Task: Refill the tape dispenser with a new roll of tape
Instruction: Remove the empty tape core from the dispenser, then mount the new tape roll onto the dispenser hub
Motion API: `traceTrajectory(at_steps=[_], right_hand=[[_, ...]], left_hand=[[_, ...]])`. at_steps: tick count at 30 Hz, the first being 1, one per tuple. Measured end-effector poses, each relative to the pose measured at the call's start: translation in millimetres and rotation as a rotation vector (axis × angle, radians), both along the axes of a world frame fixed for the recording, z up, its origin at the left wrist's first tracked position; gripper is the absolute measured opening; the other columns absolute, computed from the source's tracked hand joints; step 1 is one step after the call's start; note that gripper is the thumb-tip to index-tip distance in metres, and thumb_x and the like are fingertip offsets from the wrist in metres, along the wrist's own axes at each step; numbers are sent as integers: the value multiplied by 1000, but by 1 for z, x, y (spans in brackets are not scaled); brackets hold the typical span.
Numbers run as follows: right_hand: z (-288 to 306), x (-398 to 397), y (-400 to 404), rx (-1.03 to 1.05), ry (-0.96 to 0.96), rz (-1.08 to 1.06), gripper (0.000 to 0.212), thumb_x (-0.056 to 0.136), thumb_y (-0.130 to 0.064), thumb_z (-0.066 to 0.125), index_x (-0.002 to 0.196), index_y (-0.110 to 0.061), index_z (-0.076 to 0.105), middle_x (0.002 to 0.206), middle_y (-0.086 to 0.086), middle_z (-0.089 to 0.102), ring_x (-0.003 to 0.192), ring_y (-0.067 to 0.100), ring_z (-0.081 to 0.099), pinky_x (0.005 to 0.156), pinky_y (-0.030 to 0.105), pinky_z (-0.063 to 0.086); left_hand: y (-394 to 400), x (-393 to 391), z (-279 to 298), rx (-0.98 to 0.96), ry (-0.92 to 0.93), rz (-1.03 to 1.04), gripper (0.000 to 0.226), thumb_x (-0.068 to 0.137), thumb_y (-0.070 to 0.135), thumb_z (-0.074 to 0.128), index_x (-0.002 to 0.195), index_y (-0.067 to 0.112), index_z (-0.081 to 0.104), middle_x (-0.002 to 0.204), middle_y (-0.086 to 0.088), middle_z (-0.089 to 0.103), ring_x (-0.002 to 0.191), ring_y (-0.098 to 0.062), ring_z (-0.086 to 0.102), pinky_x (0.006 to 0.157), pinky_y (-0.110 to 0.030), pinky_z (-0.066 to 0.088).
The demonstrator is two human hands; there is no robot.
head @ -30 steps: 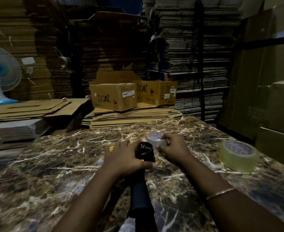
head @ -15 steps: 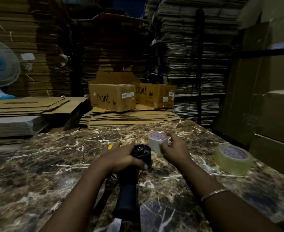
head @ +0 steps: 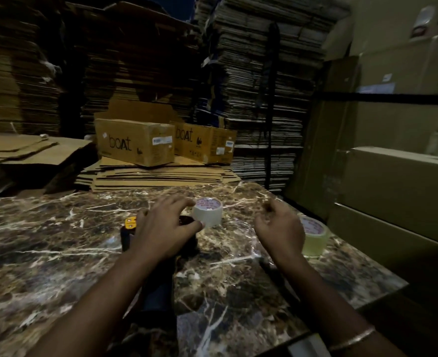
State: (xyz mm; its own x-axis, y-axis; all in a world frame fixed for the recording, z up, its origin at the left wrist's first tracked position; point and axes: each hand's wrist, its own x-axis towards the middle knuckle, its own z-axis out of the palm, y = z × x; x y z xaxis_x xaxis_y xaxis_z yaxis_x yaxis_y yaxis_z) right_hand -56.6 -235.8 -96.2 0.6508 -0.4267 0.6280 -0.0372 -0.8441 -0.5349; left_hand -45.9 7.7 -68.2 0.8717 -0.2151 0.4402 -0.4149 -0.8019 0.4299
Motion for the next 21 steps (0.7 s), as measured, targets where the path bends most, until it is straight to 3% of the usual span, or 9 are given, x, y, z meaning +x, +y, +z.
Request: traceTrajectory(at_steps=[4,8,12,16,21], right_hand=[[-12,-16,-29,-207,138,-249,37,79,-36,65,109,-17,70,110,7,67,103,30,59,87,39,47],[-14,-23,-39,-238,322,-369,47,79,-44,61,119,-19,63,122,6,64,113,29,55,93,38,44],[-11,-23,-39,-221,406,-390,42,79,-43,62,115,-24,67,121,0,67,118,27,54,92,35,44],[-7,-25,-38,-211,371,-360,29,80,-35,63,105,-24,71,110,-2,72,112,26,57,87,34,45],[-9,-28,-25,-127,119,-144,37,84,-20,69,121,-22,68,118,2,69,115,27,52,89,37,47]], left_hand=[[-3,-2,-1,127,-45,21,73,73,71,43,139,38,50,151,10,45,142,-17,35,113,-56,24],[-2,-2,-3,170,-87,19,86,64,77,28,137,39,53,149,13,47,142,-15,35,114,-56,22],[-1,-1,-5,133,-97,25,71,73,70,41,135,38,55,146,11,51,140,-17,38,113,-58,22],[-2,-2,-4,88,-106,24,72,70,70,37,130,36,60,142,12,54,139,-16,40,112,-60,24],[-1,-6,-1,-22,-157,13,75,66,68,34,123,32,65,135,9,61,133,-15,48,109,-53,28]])
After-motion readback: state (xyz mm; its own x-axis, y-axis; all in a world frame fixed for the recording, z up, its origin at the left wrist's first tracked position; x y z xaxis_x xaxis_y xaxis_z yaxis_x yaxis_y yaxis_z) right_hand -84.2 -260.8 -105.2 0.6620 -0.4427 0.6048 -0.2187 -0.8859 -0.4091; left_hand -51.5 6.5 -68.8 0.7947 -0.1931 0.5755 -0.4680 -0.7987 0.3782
